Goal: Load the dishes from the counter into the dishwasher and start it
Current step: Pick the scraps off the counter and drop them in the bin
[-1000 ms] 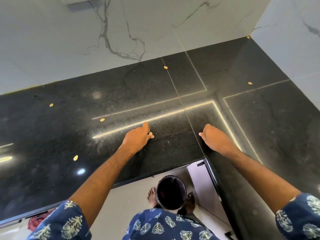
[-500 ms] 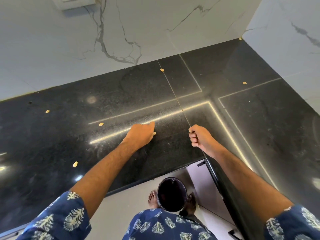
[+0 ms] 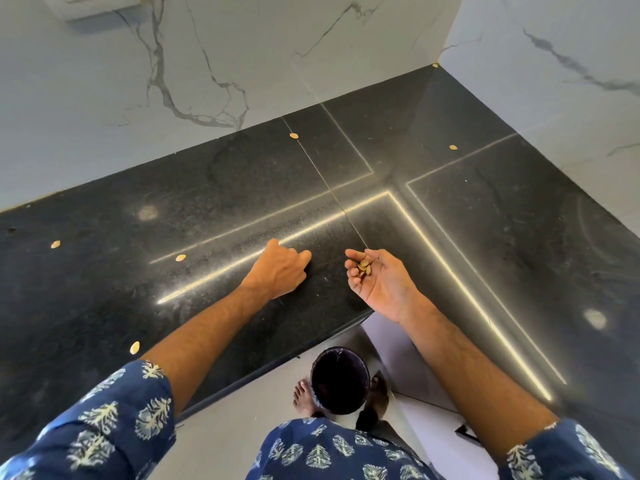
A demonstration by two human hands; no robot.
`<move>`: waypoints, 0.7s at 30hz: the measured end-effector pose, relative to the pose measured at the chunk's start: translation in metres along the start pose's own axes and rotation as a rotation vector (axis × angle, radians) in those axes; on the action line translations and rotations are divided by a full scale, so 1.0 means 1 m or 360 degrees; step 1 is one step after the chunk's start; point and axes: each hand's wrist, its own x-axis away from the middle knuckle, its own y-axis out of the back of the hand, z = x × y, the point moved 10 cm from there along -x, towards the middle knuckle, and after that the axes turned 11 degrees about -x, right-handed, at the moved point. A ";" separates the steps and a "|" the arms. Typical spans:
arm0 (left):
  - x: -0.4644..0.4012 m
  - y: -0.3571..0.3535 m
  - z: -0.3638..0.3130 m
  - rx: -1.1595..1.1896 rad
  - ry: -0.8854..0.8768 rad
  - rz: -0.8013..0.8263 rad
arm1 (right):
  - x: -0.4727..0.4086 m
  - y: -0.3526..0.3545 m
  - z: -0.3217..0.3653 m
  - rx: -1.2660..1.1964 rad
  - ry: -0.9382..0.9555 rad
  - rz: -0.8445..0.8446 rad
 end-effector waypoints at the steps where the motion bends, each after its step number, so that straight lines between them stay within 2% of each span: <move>1: 0.001 0.003 0.003 0.0082 0.0049 -0.0036 | 0.003 0.002 -0.001 -0.0003 0.0008 -0.0003; 3: 0.005 0.006 0.014 0.0532 0.0277 -0.0085 | 0.010 0.007 -0.001 -0.0004 0.0033 -0.0019; 4: 0.009 0.005 0.021 0.0881 0.0437 -0.0057 | 0.012 0.009 -0.002 0.0003 0.0036 -0.0026; 6: 0.023 0.000 0.020 0.1952 0.0720 0.0004 | 0.020 0.015 -0.003 0.0021 0.0068 -0.0053; 8: 0.041 0.005 -0.015 0.3160 0.0850 0.0161 | 0.029 0.021 -0.007 0.0054 0.0084 -0.0079; 10: 0.056 0.022 -0.051 0.3864 0.0850 0.0178 | 0.036 0.026 -0.012 0.0081 0.0072 -0.0098; 12: 0.071 0.035 -0.078 0.4195 0.0883 0.0140 | 0.044 0.034 -0.018 0.0113 0.0046 -0.0116; 14: 0.082 0.041 -0.100 0.4345 0.0957 0.0105 | 0.052 0.043 -0.023 0.0135 0.0022 -0.0119; 21: 0.115 0.040 -0.177 0.4485 0.1475 -0.0038 | 0.091 0.099 -0.056 0.0113 -0.0108 -0.0098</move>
